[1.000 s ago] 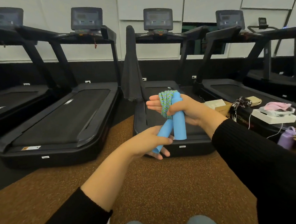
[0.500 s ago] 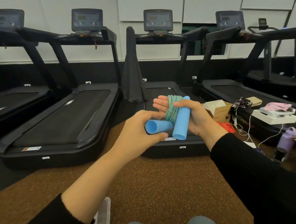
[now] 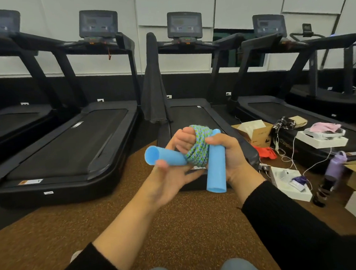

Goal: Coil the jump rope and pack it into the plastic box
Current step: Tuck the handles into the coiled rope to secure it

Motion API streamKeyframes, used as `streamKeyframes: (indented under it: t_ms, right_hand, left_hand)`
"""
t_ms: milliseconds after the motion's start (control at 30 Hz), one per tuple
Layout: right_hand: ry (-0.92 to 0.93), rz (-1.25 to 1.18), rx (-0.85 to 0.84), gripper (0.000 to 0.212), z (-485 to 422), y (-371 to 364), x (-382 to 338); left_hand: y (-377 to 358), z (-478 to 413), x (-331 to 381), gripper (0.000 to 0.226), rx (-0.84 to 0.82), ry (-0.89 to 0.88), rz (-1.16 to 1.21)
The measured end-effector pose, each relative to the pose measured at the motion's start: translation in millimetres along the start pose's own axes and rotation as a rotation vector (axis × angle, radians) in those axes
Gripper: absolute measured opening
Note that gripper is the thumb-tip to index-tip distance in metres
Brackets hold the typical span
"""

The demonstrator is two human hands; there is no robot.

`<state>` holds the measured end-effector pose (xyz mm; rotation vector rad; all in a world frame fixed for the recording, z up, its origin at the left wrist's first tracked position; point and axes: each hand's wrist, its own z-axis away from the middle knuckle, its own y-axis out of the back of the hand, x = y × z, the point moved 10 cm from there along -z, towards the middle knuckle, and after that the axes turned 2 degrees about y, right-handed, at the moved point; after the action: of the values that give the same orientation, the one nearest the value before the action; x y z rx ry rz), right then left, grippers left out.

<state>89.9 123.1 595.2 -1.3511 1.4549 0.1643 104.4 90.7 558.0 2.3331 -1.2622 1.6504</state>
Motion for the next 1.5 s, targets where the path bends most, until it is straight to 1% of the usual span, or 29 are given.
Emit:
streamKeyframes:
  t_ms: [67,100,133,167,233,300,367,433,500,600,633,700,767,800,867,900,967,1067,1133,1167,1200,1300,1333,1400,1500]
  right_hand:
    - [-0.007,-0.009,-0.006,0.047,3,0,0]
    - [-0.018,-0.009,-0.015,0.047,3,-1,0]
    - [-0.032,-0.006,-0.026,0.047,3,-3,1]
    - [-0.045,-0.004,-0.040,0.048,3,-4,3]
    - [-0.077,0.001,-0.071,0.049,2,-7,6]
    - [-0.110,0.017,-0.095,0.050,3,-8,11]
    - [-0.140,0.037,-0.114,0.051,4,-9,15]
    - [-0.165,0.096,-0.121,0.049,7,-9,17]
    - [-0.192,0.204,-0.138,0.048,9,-11,20]
    - [-0.242,0.330,-0.146,0.052,8,-8,25]
    - [-0.263,0.351,-0.147,0.054,8,-6,26]
    - [-0.287,0.392,-0.171,0.058,11,-5,23]
    - [-0.302,0.401,-0.201,0.057,15,-8,19]
    - [-0.303,0.408,-0.189,0.056,16,-8,16]
    - [-0.287,0.445,-0.079,0.055,16,3,9]
    - [-0.275,0.466,-0.011,0.051,15,10,6]
    - [-0.270,0.513,0.100,0.037,16,20,1]
    - [-0.290,0.537,0.231,0.022,16,27,-2]
    - [-0.290,0.547,0.313,0.019,17,30,-4]
    - [-0.285,0.573,0.347,0.021,19,30,-7]
    - [-0.276,0.608,0.376,0.024,20,31,-9]
    - [-0.205,0.729,0.427,0.028,23,32,-24]
    - [-0.185,0.734,0.435,0.029,24,31,-28]
    - [-0.160,0.691,0.421,0.024,24,26,-29]
    - [-0.108,0.772,0.439,0.018,23,25,-32]
  left_hand:
    - [-9,3,-1,0.125,-0.152,0.059,0.250]
    - [-8,4,-1,0.129,-0.170,0.093,0.351]
    - [-4,4,-3,0.132,-0.149,0.138,0.413]
    - [2,3,-7,0.131,-0.102,0.183,0.432]
    - [9,2,-11,0.115,-0.038,0.252,0.367]
    - [5,1,-7,0.099,-0.079,0.272,0.261]
    - [3,1,-3,0.094,-0.073,0.254,0.135]
    - [8,0,-4,0.096,0.021,0.257,-0.003]
    - [17,1,-3,0.090,0.140,0.240,-0.118]
    - [23,0,-4,0.073,0.217,0.207,-0.141]
    - [23,0,-5,0.067,0.219,0.195,-0.155]
    - [20,-1,-5,0.044,0.195,0.158,-0.202]
    - [19,-3,-3,0.027,0.211,0.122,-0.229]
    - [21,-4,-2,0.023,0.225,0.106,-0.235]
    - [23,-6,1,0.025,0.228,0.081,-0.249]
    - [23,-7,3,0.025,0.232,0.078,-0.265]
    - [26,-7,3,0.021,0.263,0.086,-0.315]
    - [27,-8,3,0.017,0.307,0.086,-0.369]
    - [27,-8,3,0.022,0.334,0.074,-0.376]
    - [27,-9,4,0.026,0.348,0.073,-0.377]
    - [28,-9,4,0.027,0.355,0.070,-0.377]
    - [27,-11,10,0.019,0.324,0.040,-0.319]
    - [27,-12,14,0.019,0.315,0.028,-0.294]
    - [27,-12,18,0.019,0.307,0.033,-0.286]
    - [27,-12,18,0.019,0.320,0.064,-0.306]
